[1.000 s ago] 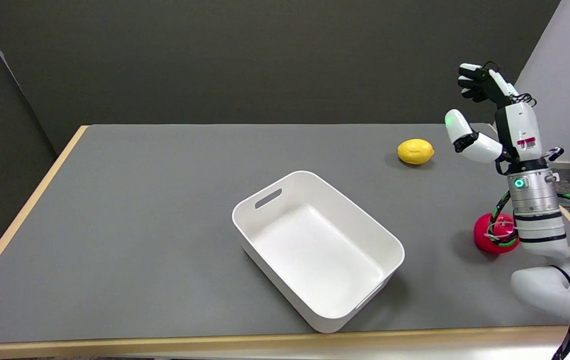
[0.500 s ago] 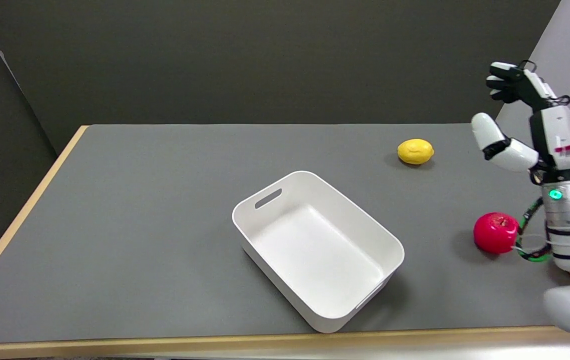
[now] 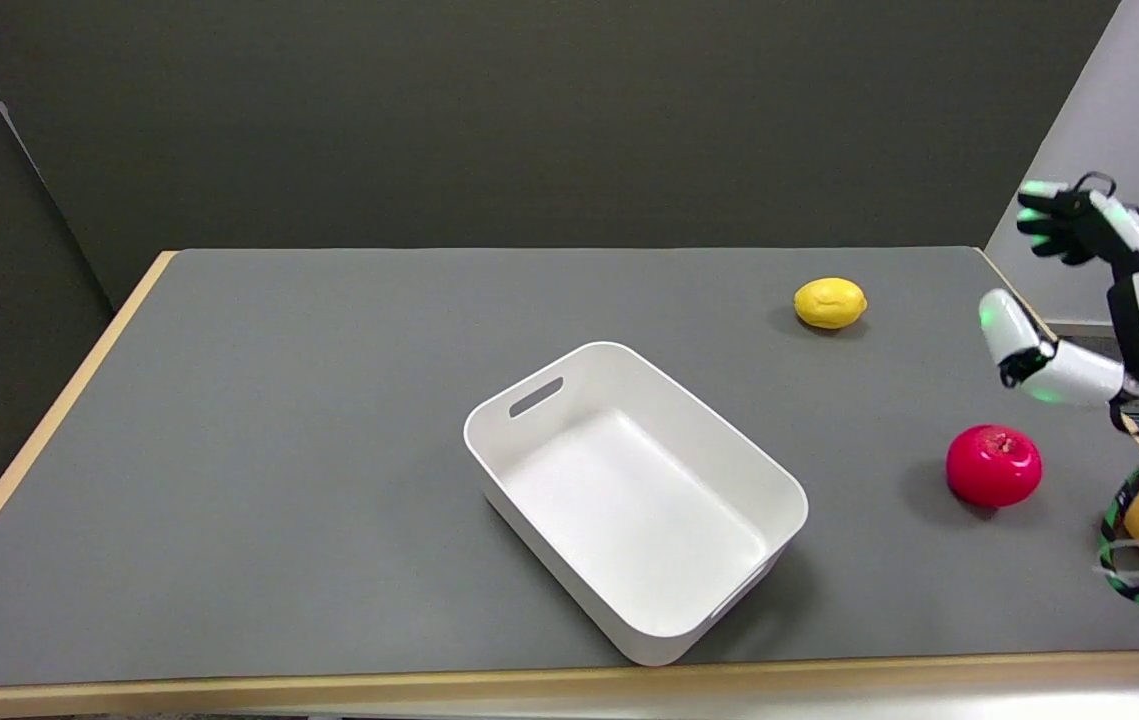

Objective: Pick up the red apple.

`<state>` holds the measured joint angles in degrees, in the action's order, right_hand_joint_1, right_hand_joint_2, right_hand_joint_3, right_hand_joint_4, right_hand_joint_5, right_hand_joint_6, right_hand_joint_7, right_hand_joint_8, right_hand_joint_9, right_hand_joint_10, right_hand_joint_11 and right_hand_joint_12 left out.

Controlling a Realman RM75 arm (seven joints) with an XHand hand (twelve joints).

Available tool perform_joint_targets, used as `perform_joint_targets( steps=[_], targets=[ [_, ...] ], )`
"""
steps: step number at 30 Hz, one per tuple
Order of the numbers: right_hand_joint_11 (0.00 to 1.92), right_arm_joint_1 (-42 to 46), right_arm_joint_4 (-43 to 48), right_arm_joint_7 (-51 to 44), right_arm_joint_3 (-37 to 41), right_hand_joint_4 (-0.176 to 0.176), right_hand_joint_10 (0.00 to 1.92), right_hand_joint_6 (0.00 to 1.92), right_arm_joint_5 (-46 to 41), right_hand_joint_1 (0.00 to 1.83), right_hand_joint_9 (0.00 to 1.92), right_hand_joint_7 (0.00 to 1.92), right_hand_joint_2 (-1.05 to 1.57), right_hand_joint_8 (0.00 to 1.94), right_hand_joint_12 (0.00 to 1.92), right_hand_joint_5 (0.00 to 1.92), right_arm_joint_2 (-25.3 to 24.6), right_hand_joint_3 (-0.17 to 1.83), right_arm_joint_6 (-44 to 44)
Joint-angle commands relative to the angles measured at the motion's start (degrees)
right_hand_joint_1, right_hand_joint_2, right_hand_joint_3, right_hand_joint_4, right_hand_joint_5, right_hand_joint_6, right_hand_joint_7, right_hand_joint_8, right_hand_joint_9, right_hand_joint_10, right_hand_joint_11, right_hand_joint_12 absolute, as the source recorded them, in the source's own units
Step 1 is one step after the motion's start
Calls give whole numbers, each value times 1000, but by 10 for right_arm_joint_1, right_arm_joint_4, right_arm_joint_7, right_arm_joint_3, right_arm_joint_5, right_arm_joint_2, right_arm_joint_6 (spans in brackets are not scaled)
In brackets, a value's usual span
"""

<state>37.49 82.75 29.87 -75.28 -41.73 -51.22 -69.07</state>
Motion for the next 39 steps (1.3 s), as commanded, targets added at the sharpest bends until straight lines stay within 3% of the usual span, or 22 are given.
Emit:
perform_joint_targets(
  steps=[1,18,39],
  targets=[
    [396,114,6,-166,-27,4,1170,637,-58,475,495,548,674,706,1646,346,-38,882,-7],
    [412,72,-99,-190,-101,7,1159,655,-169,491,485,539,665,698,1665,358,-21,886,13],
    [402,-8,-140,-184,-107,11,1133,636,-175,450,439,510,676,633,1640,350,7,847,125]
  ],
)
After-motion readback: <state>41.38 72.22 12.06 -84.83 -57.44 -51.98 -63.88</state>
